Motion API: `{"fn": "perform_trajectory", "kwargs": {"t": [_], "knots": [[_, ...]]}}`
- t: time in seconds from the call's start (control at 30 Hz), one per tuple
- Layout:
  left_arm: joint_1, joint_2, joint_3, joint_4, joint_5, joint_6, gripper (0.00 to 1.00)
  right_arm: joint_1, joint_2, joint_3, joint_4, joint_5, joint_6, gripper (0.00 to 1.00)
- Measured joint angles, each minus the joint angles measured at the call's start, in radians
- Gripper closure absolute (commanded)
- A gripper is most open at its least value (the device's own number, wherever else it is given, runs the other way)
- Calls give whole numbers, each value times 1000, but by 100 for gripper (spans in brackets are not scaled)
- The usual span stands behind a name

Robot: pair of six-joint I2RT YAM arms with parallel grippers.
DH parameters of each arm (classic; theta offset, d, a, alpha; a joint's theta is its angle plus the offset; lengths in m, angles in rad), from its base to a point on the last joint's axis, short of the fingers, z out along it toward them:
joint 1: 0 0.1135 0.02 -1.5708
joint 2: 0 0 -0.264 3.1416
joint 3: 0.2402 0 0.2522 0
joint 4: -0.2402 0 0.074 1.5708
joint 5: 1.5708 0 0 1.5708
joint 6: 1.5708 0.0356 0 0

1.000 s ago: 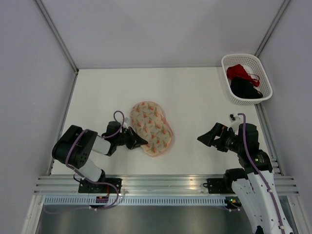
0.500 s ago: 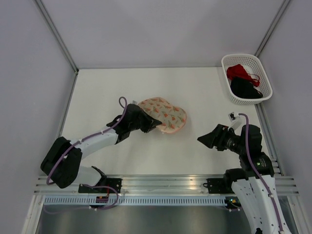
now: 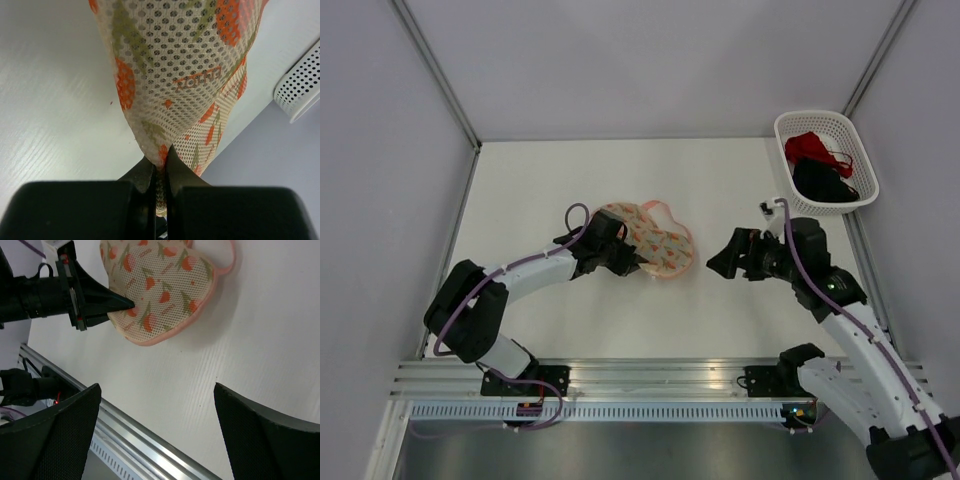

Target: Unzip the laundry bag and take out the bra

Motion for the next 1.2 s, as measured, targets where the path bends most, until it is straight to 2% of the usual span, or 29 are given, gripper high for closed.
{"fn": "perform_trajectory", "kwargs": {"t": [0.2, 0.37, 0.47, 0.6, 0.9, 1.2], "knots": [[0, 0, 23, -29, 0, -33, 98, 459, 255, 75, 91, 326, 6, 2], [4, 2, 36, -39, 22, -69, 98, 640, 320, 76, 136, 534, 37, 5], [8, 6, 36, -43, 53, -98, 98, 710, 348, 74, 170, 632, 61, 7], [8, 31, 36, -43, 106, -137, 98, 795, 393, 48, 257, 747, 100, 14], [18, 39, 35, -40, 155, -193, 98, 939, 592, 35, 369, 993, 188, 23], [34, 39, 20, -32, 182, -203, 98, 968, 617, 31, 414, 1184, 239, 32]]}}
